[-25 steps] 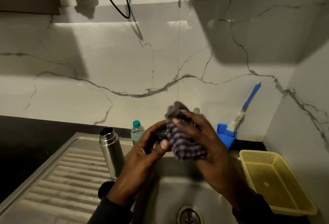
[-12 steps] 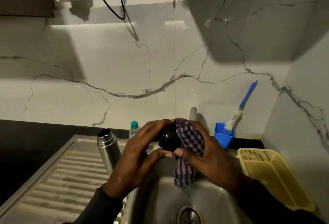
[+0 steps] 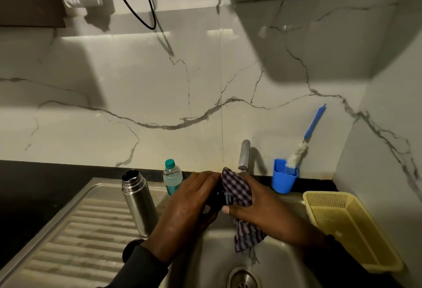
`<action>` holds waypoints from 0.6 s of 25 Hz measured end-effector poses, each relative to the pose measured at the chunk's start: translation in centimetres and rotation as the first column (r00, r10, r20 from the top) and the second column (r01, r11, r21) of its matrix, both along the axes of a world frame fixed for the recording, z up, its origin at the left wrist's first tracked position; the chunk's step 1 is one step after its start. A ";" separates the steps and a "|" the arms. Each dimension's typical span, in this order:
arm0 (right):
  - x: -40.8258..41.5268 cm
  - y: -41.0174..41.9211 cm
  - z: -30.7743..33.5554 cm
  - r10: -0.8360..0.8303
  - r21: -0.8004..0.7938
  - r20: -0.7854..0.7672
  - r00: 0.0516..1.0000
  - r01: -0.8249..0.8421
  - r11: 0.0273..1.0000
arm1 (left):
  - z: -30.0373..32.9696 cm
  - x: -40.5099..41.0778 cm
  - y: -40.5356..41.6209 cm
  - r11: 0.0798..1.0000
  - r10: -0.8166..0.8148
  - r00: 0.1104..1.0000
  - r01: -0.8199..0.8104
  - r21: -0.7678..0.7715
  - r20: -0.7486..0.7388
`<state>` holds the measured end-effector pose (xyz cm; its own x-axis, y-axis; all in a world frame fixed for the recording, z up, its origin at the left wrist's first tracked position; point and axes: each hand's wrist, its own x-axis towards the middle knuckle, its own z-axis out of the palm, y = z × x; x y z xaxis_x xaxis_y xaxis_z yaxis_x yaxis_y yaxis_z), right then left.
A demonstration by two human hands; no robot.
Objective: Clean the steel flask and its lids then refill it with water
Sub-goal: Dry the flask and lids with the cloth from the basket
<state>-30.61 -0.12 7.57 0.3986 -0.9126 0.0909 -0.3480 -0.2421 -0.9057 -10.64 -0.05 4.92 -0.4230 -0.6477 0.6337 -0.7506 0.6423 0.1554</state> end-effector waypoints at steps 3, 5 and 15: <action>-1.3 -0.9 0.2 -0.076 -0.002 0.094 0.993 0.077 0.997 | -0.5 -0.5 0.2 0.982 0.055 0.920 0.020 0.186 -0.388; -2.2 -1.6 0.0 -0.165 0.056 0.239 0.957 0.156 0.986 | -1.2 -0.3 0.0 0.919 0.048 0.854 0.166 0.358 -0.518; -2.8 -1.3 -0.7 -0.248 -0.038 0.294 0.923 0.271 0.962 | -2.5 -2.4 -0.4 0.875 0.066 0.745 0.276 0.397 -0.664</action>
